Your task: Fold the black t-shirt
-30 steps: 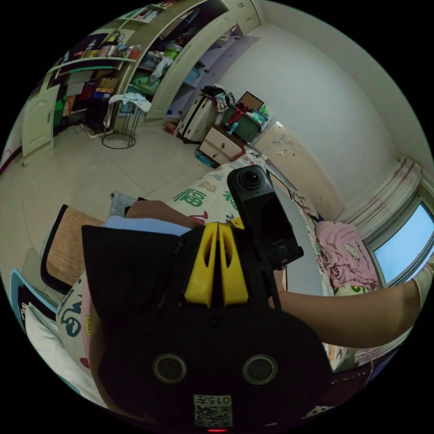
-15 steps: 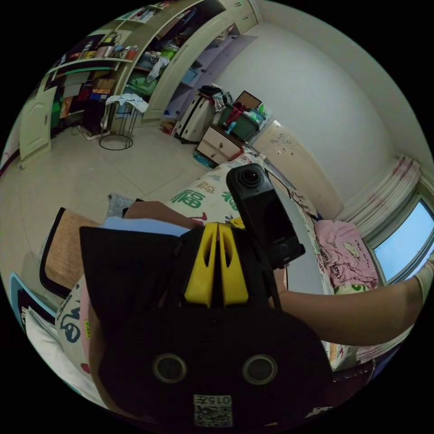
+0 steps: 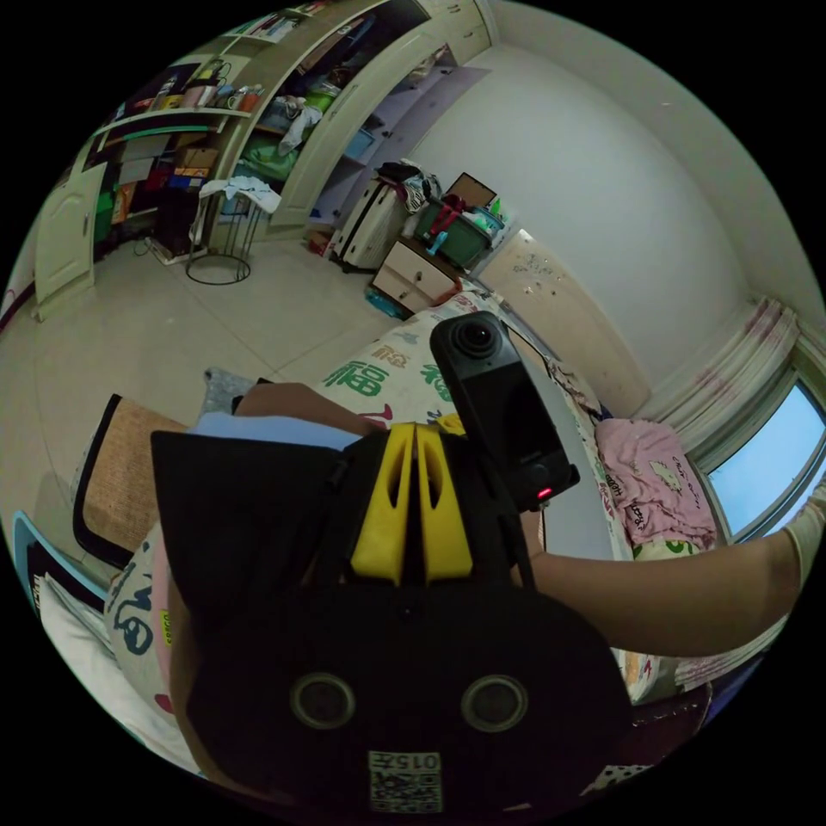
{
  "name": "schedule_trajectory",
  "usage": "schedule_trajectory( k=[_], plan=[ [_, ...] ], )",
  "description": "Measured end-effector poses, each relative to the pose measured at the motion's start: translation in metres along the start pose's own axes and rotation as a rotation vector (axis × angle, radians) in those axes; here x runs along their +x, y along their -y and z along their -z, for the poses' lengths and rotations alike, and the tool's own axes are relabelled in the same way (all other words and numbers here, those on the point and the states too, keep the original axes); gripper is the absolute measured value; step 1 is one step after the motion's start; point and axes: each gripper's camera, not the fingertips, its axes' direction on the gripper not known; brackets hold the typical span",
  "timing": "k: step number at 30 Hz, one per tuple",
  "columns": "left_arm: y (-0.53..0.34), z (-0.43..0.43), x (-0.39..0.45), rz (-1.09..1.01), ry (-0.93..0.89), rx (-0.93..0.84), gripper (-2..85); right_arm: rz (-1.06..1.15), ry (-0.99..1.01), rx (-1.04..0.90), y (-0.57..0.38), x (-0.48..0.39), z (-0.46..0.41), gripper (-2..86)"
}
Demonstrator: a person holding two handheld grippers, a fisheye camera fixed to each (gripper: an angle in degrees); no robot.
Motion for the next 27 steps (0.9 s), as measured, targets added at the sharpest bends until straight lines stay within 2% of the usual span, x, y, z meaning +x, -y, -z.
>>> schedule_trajectory(
  k=[11, 24, 27],
  plan=[
    [0.057, 0.023, -0.017, 0.003, -0.001, -0.003, -0.9, 0.006, 0.005, -0.002, 0.173, -0.138, 0.061, -1.0],
    [0.161, 0.063, -0.013, 0.058, 0.027, -0.069, -0.7, 0.003, 0.049, 0.010, 0.440, -0.305, 0.185, -1.0],
    [0.182, 0.121, 0.017, 0.109, 0.209, 0.030, -0.1, -0.014, 0.078, 0.024, 0.506, -0.335, 0.223, -1.0]
  ],
)
